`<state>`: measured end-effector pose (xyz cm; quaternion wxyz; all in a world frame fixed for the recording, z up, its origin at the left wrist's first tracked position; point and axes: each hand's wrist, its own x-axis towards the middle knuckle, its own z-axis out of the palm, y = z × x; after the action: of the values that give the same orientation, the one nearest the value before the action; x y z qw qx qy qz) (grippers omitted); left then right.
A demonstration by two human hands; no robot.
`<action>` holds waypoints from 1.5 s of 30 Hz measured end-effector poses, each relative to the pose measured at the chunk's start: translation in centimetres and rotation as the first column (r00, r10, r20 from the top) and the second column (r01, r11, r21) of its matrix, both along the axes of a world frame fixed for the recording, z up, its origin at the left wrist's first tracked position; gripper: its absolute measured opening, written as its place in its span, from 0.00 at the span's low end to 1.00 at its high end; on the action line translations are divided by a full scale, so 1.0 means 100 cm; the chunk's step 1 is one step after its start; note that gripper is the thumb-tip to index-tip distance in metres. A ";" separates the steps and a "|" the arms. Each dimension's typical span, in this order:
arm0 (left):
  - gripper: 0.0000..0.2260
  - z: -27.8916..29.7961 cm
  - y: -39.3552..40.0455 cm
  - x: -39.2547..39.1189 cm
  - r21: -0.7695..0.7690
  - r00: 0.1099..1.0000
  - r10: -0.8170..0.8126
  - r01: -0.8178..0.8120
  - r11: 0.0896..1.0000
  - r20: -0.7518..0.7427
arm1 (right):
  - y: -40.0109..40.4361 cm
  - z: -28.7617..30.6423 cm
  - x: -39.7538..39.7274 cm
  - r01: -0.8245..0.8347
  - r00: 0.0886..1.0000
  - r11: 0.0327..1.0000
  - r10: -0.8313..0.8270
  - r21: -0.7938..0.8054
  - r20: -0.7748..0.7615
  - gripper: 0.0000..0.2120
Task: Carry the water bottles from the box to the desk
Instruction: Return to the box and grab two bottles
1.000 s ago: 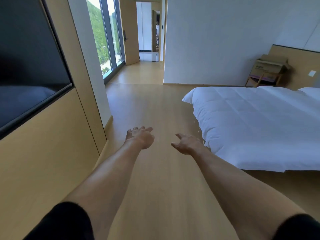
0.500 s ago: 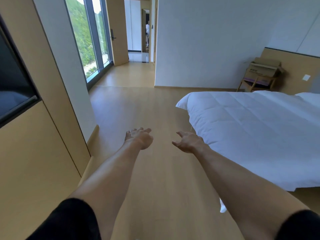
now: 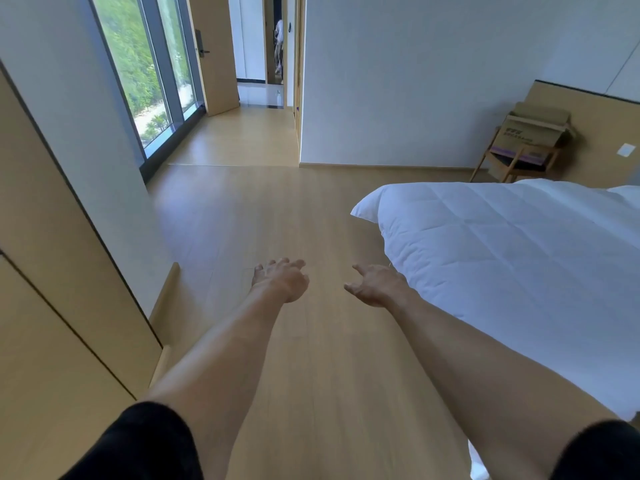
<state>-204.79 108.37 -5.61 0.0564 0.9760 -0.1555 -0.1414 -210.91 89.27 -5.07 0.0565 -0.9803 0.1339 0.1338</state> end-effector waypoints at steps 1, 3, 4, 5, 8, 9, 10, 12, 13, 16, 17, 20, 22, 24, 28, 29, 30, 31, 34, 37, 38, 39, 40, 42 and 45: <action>0.24 -0.002 -0.002 0.016 0.000 1.000 0.002 -0.002 1.000 0.000 | -0.001 -0.001 0.015 -0.003 1.000 1.000 0.003 0.002 -0.001 0.30; 0.24 -0.006 -0.008 0.048 0.003 1.000 0.011 -0.011 1.000 0.007 | -0.007 -0.005 0.045 -0.010 1.000 1.000 0.010 0.007 0.004 0.30; 0.24 -0.007 -0.011 0.064 0.000 1.000 0.018 -0.018 1.000 0.007 | -0.011 -0.007 0.060 -0.010 1.000 1.000 0.010 0.019 0.003 0.30; 0.23 -0.009 -0.016 0.080 -0.003 1.000 0.023 -0.023 1.000 0.006 | -0.015 -0.009 0.076 -0.012 1.000 0.999 0.012 0.032 0.000 0.30; 0.24 -0.011 -0.030 0.128 -0.001 0.999 0.034 -0.034 0.999 0.009 | -0.030 -0.015 0.127 -0.020 1.000 0.999 0.021 0.044 -0.008 0.30; 0.24 -0.010 -0.035 0.146 -0.001 0.999 0.037 -0.037 0.999 0.007 | -0.037 -0.016 0.146 -0.021 1.000 0.999 0.022 0.047 -0.010 0.30; 0.24 -0.009 -0.041 0.164 0.001 0.999 0.042 -0.042 0.999 0.009 | -0.043 -0.017 0.166 -0.023 1.000 0.998 0.023 0.051 -0.007 0.30; 0.24 -0.007 -0.054 0.202 0.005 0.998 0.055 -0.055 0.998 0.017 | -0.056 -0.019 0.209 -0.033 0.999 0.998 0.033 0.060 0.001 0.31; 0.24 -0.005 -0.061 0.221 0.007 0.998 0.060 -0.060 0.998 0.014 | -0.063 -0.019 0.230 -0.041 0.999 0.997 0.041 0.063 0.001 0.31; 0.24 0.004 -0.085 0.280 0.029 0.997 0.075 -0.075 0.997 0.015 | -0.085 -0.016 0.294 -0.055 0.998 0.996 0.056 0.065 -0.013 0.31; 0.24 0.007 -0.093 0.299 0.030 0.997 0.078 -0.079 0.996 0.019 | -0.093 -0.015 0.314 -0.056 0.998 0.996 0.058 0.069 -0.018 0.31; 0.24 0.012 -0.114 0.352 0.018 0.995 0.091 -0.092 0.996 0.036 | -0.116 -0.013 0.372 -0.061 0.998 0.996 0.063 0.062 -0.020 0.31; 0.23 0.012 -0.125 0.381 0.021 0.995 0.095 -0.096 0.995 0.030 | -0.126 -0.012 0.405 -0.068 0.997 0.996 0.070 0.057 -0.038 0.30; 0.23 0.010 -0.133 0.409 0.031 0.994 0.106 -0.107 0.994 0.028 | -0.133 -0.013 0.436 -0.073 0.996 0.996 0.075 0.058 -0.042 0.30; 0.23 0.005 -0.149 0.471 0.020 0.994 0.110 -0.110 0.994 0.017 | -0.145 -0.016 0.495 -0.083 0.996 0.995 0.086 0.060 -0.037 0.31; 0.23 0.002 -0.153 0.488 0.019 0.995 0.102 -0.103 0.995 0.017 | -0.149 -0.018 0.510 -0.080 0.996 0.995 0.082 0.062 -0.031 0.31; 0.23 -0.002 -0.156 0.505 0.015 0.995 0.094 -0.094 0.995 0.016 | -0.153 -0.020 0.524 -0.073 0.997 0.995 0.074 0.065 -0.023 0.31; 0.23 -0.006 -0.160 0.523 0.010 0.996 0.086 -0.086 0.996 0.016 | -0.157 -0.023 0.539 -0.063 0.998 0.996 0.064 0.064 -0.015 0.30; 0.23 -0.015 -0.171 0.583 0.001 0.998 0.058 -0.058 0.998 0.019 | -0.169 -0.029 0.590 -0.039 0.999 0.998 0.039 0.050 -0.005 0.29; 0.23 -0.020 -0.182 0.652 -0.013 1.000 0.021 -0.021 1.000 0.020 | -0.180 -0.033 0.650 0.005 1.000 0.999 -0.005 0.043 -0.012 0.29; 0.23 -0.021 -0.185 0.676 -0.017 1.000 0.006 -0.006 1.000 0.020 | -0.183 -0.032 0.671 0.026 1.000 0.999 -0.025 0.042 -0.018 0.29; 0.23 -0.020 -0.187 0.700 -0.021 1.000 -0.009 0.009 1.000 0.017 | -0.185 -0.031 0.692 0.047 0.999 0.998 -0.046 0.043 -0.026 0.29; 0.23 -0.018 -0.189 0.723 -0.022 1.000 -0.022 0.023 1.000 0.017 | -0.187 -0.029 0.712 0.066 0.997 0.997 -0.064 0.043 -0.032 0.29; 0.23 -0.013 -0.194 0.769 -0.022 0.998 -0.051 0.052 0.998 0.021 | -0.190 -0.023 0.753 0.096 0.995 0.995 -0.095 0.037 -0.039 0.29; 0.23 -0.005 -0.203 0.833 -0.017 0.995 -0.088 0.089 0.996 0.045 | -0.193 -0.014 0.809 0.121 0.993 0.992 -0.121 0.029 -0.013 0.29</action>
<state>-121.45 88.12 -6.06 0.0558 0.9705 -0.2010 -0.1206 -130.02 69.92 -6.48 0.0784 -0.9686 0.1914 0.1378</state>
